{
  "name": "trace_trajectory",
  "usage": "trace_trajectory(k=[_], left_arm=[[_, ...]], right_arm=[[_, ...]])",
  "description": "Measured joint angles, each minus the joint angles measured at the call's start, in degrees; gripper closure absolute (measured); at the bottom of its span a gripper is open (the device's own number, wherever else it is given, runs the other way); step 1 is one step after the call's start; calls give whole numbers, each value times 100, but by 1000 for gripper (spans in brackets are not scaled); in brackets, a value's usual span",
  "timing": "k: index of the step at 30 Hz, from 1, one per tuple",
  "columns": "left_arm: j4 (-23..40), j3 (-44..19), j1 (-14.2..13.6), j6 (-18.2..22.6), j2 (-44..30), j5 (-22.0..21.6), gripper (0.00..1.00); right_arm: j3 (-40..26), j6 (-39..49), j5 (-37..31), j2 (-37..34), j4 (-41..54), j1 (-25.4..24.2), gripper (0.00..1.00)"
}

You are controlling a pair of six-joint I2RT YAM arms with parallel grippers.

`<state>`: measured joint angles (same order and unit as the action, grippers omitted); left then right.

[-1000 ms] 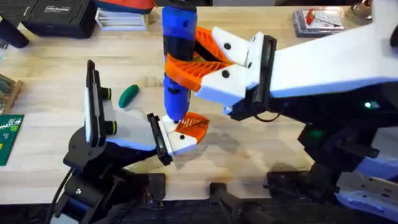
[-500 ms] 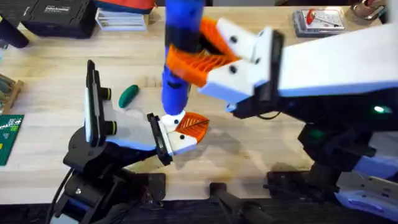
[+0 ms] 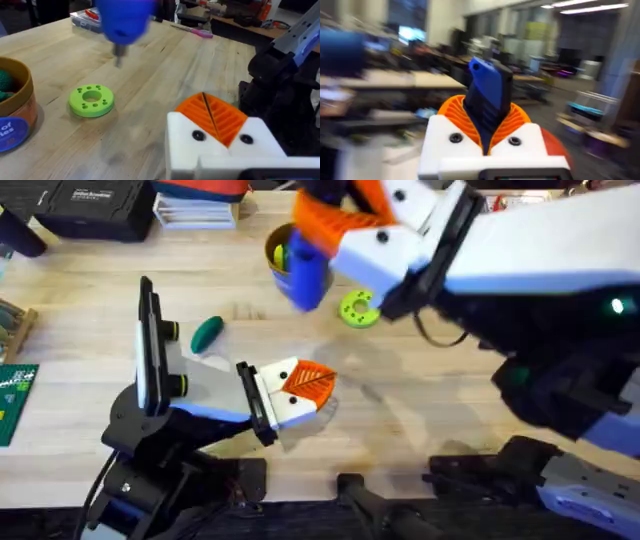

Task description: Pick up the gripper from the table and insert it into the empty holder that is missing its gripper. Then pick up a screw, insert it into the mounting hole, and use the screwdriver to tighten it. Finally, clean up the table by picking up the vegetable and placing it into the bucket.

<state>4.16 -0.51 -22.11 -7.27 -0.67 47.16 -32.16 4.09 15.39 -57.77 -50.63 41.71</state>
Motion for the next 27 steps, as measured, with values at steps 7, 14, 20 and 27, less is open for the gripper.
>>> trace_trajectory(k=[7, 14, 20, 27], left_arm=[[2, 0, 0, 0, -2, 0, 996], [0, 0, 0, 0, -1, 0, 996], [0, 0, 0, 0, -2, 0, 996], [0, 0, 0, 0, -2, 0, 996]], right_arm=[[-434, 1745, -167, 0, 1967, -1342, 975], [-1150, 3984, -723, -361, 3795, -2051, 975], [-1163, 5688, -1624, -1253, 4177, -2569, 975], [-1163, 6633, -2078, -2474, 4175, -3007, 975]])
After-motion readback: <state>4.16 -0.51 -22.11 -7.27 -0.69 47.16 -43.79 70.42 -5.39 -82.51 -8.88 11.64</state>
